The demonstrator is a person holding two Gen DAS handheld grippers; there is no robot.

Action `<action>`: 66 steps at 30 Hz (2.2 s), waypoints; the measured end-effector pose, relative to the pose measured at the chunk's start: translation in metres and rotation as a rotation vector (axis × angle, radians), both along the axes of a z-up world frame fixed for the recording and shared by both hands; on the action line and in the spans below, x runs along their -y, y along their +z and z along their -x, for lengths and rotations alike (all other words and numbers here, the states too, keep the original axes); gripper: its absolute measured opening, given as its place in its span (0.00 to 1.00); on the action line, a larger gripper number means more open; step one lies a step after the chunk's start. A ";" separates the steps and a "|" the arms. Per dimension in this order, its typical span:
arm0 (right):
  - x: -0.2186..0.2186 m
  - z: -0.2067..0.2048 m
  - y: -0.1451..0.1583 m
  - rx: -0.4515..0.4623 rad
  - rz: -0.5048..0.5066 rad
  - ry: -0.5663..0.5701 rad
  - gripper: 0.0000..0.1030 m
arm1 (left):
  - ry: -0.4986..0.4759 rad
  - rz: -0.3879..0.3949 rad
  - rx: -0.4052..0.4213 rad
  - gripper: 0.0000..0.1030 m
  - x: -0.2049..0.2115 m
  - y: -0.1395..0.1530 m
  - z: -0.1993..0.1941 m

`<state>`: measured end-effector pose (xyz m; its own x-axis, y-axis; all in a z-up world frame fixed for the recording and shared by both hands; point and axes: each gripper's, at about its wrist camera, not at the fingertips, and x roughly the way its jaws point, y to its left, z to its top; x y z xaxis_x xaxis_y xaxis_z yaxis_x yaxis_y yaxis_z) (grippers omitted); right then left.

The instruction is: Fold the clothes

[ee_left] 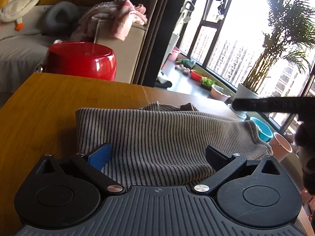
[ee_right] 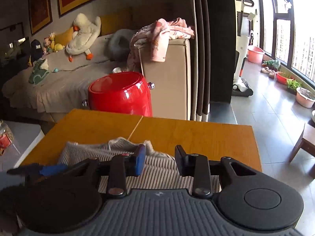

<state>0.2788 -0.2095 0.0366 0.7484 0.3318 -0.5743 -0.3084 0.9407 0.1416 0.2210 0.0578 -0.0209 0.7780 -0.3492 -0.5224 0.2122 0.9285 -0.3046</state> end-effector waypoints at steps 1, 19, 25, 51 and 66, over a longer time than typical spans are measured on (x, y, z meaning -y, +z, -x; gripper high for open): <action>-0.004 -0.012 -0.002 -0.010 -0.015 -0.002 0.43 | 0.000 0.007 0.000 1.00 -0.001 0.000 0.000; -0.017 0.051 0.024 0.048 -0.100 0.167 0.06 | 0.111 0.195 0.083 1.00 -0.084 0.070 0.042; 0.000 0.160 0.013 0.005 -0.086 0.221 0.06 | 0.098 0.163 0.129 1.00 -0.081 0.096 0.083; 0.059 0.227 -0.038 -0.073 -0.003 -0.062 0.52 | -0.074 -0.027 -0.173 0.69 -0.053 0.025 0.145; 0.040 0.201 -0.053 -0.048 -0.014 0.015 0.44 | -0.122 0.041 -0.161 0.63 -0.030 0.008 0.094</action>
